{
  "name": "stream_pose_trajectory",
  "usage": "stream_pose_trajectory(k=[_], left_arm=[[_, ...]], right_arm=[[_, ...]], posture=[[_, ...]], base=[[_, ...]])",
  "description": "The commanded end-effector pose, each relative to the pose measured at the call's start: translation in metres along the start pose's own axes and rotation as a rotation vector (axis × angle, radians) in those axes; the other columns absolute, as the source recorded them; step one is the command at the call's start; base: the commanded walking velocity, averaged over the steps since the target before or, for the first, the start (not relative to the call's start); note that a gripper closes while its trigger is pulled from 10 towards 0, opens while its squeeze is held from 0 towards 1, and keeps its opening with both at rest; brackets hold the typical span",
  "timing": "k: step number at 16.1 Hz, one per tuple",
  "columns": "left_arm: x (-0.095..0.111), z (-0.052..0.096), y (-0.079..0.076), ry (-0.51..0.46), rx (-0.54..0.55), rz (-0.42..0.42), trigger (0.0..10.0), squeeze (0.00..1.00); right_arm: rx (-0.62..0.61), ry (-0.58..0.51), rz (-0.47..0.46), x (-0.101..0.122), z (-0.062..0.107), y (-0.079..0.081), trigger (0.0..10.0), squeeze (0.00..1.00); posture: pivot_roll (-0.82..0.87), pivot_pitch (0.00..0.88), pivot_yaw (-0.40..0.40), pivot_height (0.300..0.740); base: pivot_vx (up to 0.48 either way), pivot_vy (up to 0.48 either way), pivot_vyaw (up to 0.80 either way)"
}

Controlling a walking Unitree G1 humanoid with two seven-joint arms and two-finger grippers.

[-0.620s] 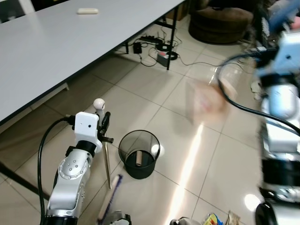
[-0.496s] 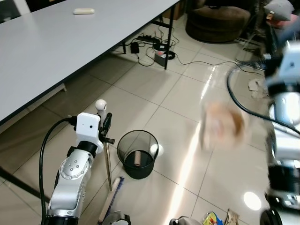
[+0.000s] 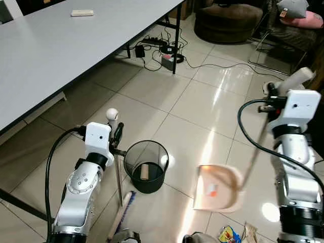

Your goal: Sweep floor

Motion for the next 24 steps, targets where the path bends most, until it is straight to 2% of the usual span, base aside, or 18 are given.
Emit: stream_pose_trajectory(k=[1, 3, 4, 8, 13, 16, 24], left_arm=[[0.006, -0.002, -0.002, -0.026, -0.01, -0.009, 10.0, 0.0], [0.006, -0.004, -0.003, -0.03, -0.017, -0.013, 10.0, 0.0], [0.008, -0.005, -0.005, -0.035, -0.028, -0.019, 10.0, 0.0], [0.008, -0.006, -0.006, -0.036, -0.035, -0.019, 10.0, 0.0], [0.008, -0.007, -0.006, -0.037, -0.034, -0.023, 10.0, 0.0], [0.008, -0.007, -0.005, -0.037, -0.036, -0.028, 10.0, 0.0], [0.01, -0.009, -0.006, -0.043, -0.041, -0.03, 10.0, 0.0]], right_arm=[[-0.014, 0.006, 0.011, 0.0, 0.004, -0.001, 10.0, 0.0], [-0.041, 0.073, 0.007, -0.02, 0.011, -0.006, 10.0, 0.0], [-0.022, 0.104, -0.01, -0.029, 0.016, -0.001, 10.0, 0.0], [-0.022, 0.118, -0.031, -0.037, 0.022, 0.004, 10.0, 0.0], [-0.025, 0.127, -0.042, -0.04, 0.024, 0.006, 10.0, 0.0], [-0.022, 0.145, -0.093, -0.044, 0.027, 0.01, 10.0, 0.0], [-0.021, 0.15, -0.115, -0.045, 0.029, 0.013, 10.0, 0.0]], posture=[[-0.01, 0.071, 0.007, 0.74], [-0.01, 0.068, 0.008, 0.74], [-0.01, 0.067, 0.012, 0.74], [-0.01, 0.066, 0.015, 0.74], [-0.01, 0.069, 0.019, 0.74], [-0.01, 0.071, 0.02, 0.74], [-0.01, 0.076, 0.025, 0.74]], base=[[0.0, 0.0, 0.0], [0.0, 0.0, 0.0], [0.0, 0.0, 0.0], [-0.131, 0.0, 0.0], [-0.267, 0.0, 0.0], [-0.266, 0.0, 0.0], [-0.266, 0.0, -0.66]])
Point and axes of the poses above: a point about 5 cm out from each wrist's last joint towards the gripper, its own z axis pointing back from the gripper into the wrist, its own x axis along the axis of the wrist's last joint, y = z × x, the point moved 5 cm from there along -z, pointing out of the wrist towards the gripper, and after that the axes turned 15 degrees about -z, right-handed, at the moved point
